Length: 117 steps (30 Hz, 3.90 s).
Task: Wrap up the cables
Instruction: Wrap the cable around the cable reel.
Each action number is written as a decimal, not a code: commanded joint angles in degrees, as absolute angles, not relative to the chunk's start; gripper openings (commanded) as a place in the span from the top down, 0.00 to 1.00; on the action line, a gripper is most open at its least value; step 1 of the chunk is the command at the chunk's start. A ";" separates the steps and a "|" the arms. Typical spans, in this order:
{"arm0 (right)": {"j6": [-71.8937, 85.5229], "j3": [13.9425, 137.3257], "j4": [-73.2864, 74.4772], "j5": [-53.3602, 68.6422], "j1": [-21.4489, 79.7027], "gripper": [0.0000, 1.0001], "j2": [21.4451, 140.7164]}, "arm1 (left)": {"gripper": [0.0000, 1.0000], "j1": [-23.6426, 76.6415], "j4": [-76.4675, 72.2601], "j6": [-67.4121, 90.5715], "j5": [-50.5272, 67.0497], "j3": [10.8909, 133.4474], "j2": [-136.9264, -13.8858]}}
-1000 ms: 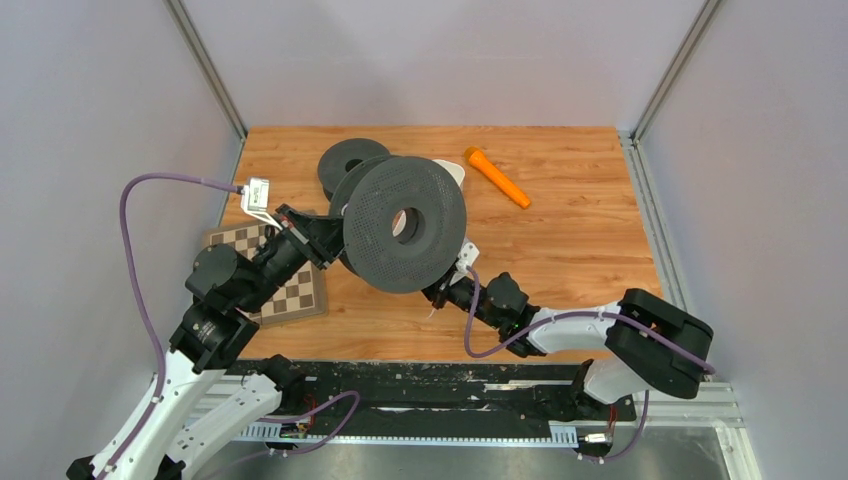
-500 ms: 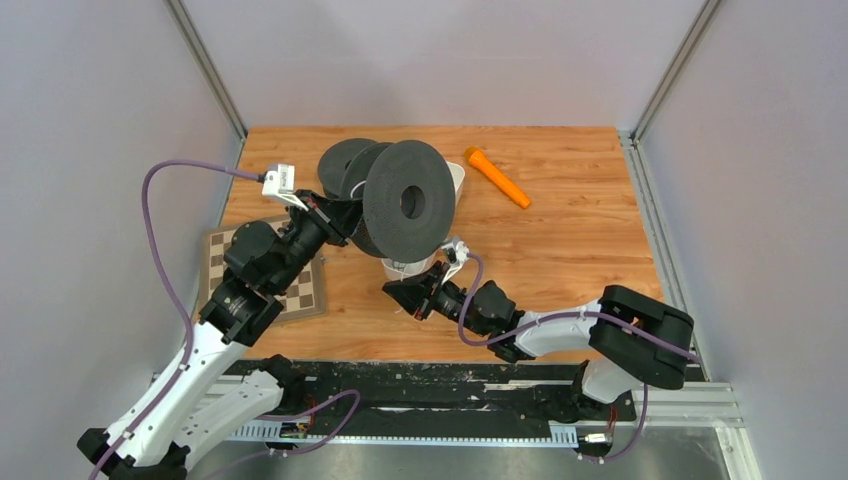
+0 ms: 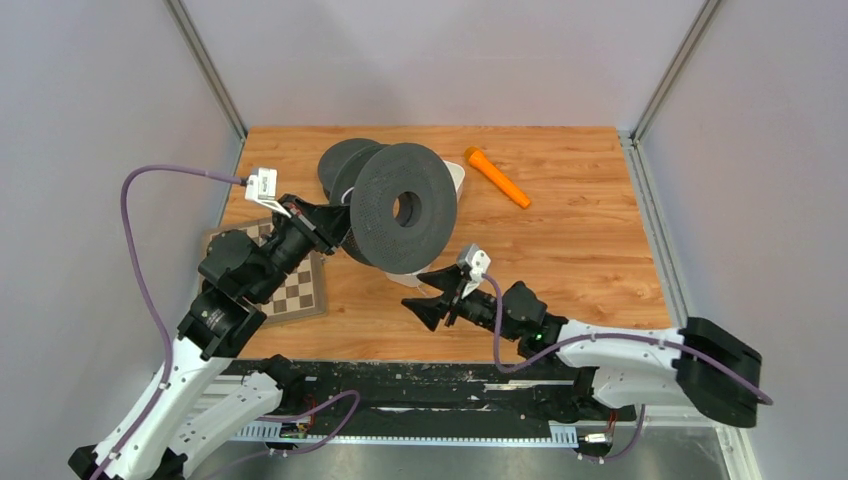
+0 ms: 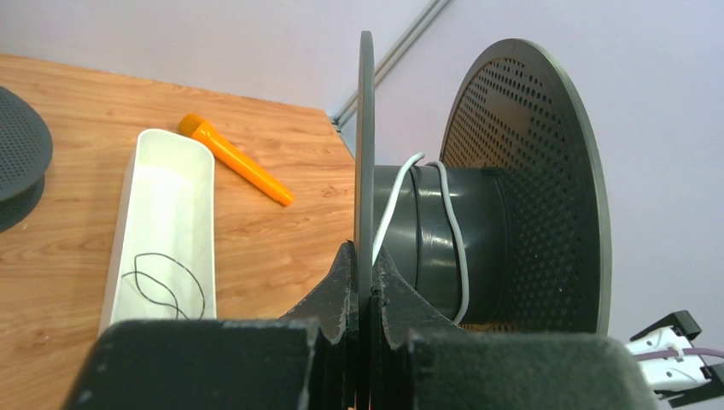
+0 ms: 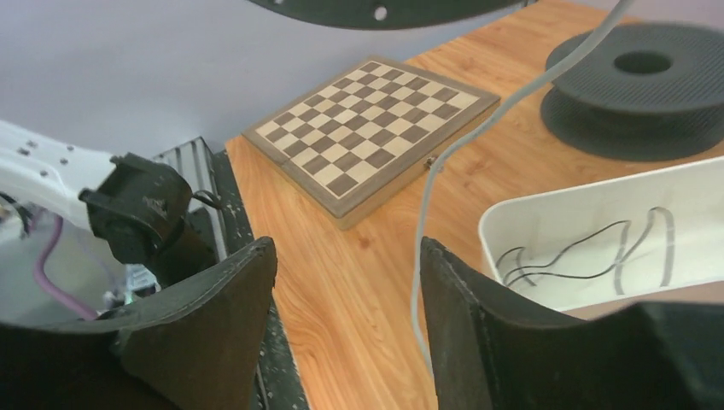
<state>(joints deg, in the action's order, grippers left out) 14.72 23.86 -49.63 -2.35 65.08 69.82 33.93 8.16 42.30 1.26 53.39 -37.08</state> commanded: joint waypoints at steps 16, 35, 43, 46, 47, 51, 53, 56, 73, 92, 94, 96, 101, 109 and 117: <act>-70.02 28.10 -19.39 -14.93 77.09 0.38 57.77 | 1.00 33.80 20.02 47.60 3.42 66.42 -39.92; -105.90 33.72 -26.03 -21.58 78.25 0.35 74.22 | 1.00 33.75 22.98 49.21 5.36 69.09 -40.42; -110.09 36.78 -26.41 -21.62 75.20 0.38 81.82 | 1.00 33.75 23.90 49.02 6.01 68.40 -39.60; -109.91 38.66 -27.90 -22.12 74.83 0.57 83.79 | 1.00 33.75 24.01 48.89 6.04 68.17 -39.47; -109.64 38.73 -28.62 -22.15 74.82 0.70 84.15 | 1.00 33.75 24.09 48.76 5.92 68.14 -39.53; -106.85 37.59 -31.63 -21.27 74.75 0.99 84.13 | 1.00 33.75 24.42 48.69 5.55 67.96 -39.44; -105.75 36.48 -32.50 -21.76 74.88 1.00 84.00 | 1.00 33.75 24.43 48.47 5.19 67.79 -39.30; -104.02 34.73 -33.34 -22.25 75.26 1.00 83.27 | 1.00 33.75 24.81 47.74 4.47 67.86 -39.50; -104.31 34.75 -17.73 -25.94 76.48 0.34 78.28 | 1.00 33.75 27.03 46.35 2.78 69.27 -40.95; -112.58 42.27 -22.79 -26.30 73.47 0.32 89.50 | 1.00 33.76 28.91 47.51 4.91 70.80 -40.19; -112.81 42.82 -22.89 -26.39 72.95 0.35 90.78 | 1.00 33.75 28.93 47.81 5.21 70.83 -40.19; -112.80 43.00 -23.34 -26.41 72.50 0.41 91.63 | 1.00 33.73 28.92 47.95 5.34 70.84 -40.08; -112.14 42.36 -25.04 -26.31 72.29 0.82 92.09 | 1.00 33.75 29.23 47.88 4.86 70.70 -39.99; -93.77 44.16 -24.03 -24.00 75.66 1.00 87.86 | 1.00 33.75 27.84 44.82 0.65 68.25 -39.82; -59.53 46.33 -25.58 -20.00 80.59 1.00 82.66 | 1.00 33.82 26.85 40.85 -2.65 65.55 -42.76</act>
